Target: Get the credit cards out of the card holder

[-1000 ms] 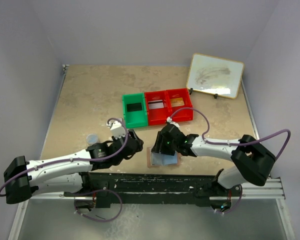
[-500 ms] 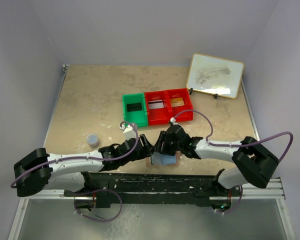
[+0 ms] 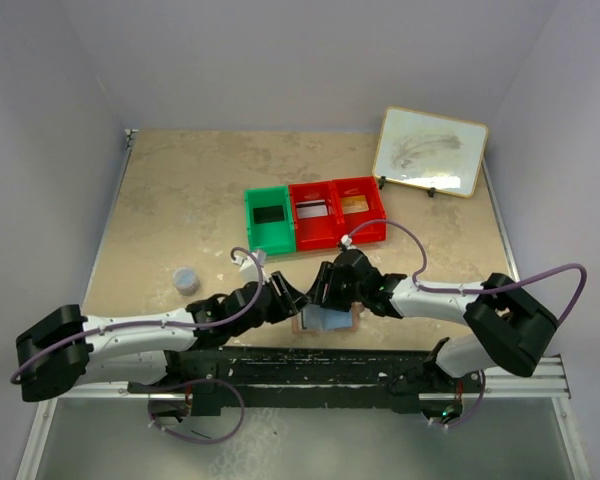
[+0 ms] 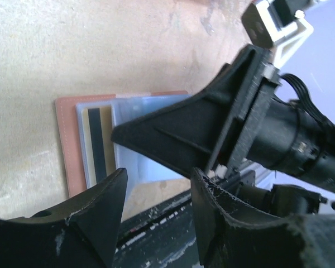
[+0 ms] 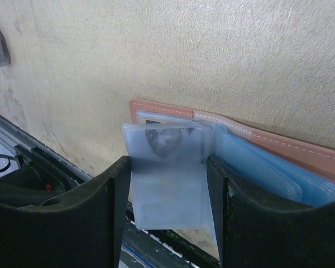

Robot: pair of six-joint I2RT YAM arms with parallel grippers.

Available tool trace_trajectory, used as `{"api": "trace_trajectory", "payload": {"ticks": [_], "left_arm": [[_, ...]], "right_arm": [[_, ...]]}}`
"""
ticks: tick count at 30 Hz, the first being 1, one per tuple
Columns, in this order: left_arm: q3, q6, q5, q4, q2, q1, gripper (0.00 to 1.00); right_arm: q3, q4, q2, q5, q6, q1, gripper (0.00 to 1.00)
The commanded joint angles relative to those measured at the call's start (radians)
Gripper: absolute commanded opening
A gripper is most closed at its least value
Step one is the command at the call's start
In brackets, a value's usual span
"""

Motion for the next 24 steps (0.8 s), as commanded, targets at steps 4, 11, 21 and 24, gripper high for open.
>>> {"api": "trace_trajectory", "payload": {"ticks": [4,11,21,24], "left_arm": [[-0.045,-0.008,0.022,-0.068,-0.124,-0.016,0.48],[-0.093,0.003,0.121,0.035,-0.067,-0.018,0.45],[-0.039,0.017,0.160,0.187,0.114,-0.019,0.41],[-0.037,0.001,0.138,0.223,0.147,-0.019,0.36]], "right_arm": [[-0.021,-0.049,0.025,0.009,0.019,0.007,0.56],[-0.018,-0.053,0.025,0.007,0.018,0.007,0.56],[-0.027,-0.057,0.011,0.008,0.022,0.007,0.56],[-0.026,-0.054,0.012,0.006,0.023,0.007,0.57]]}}
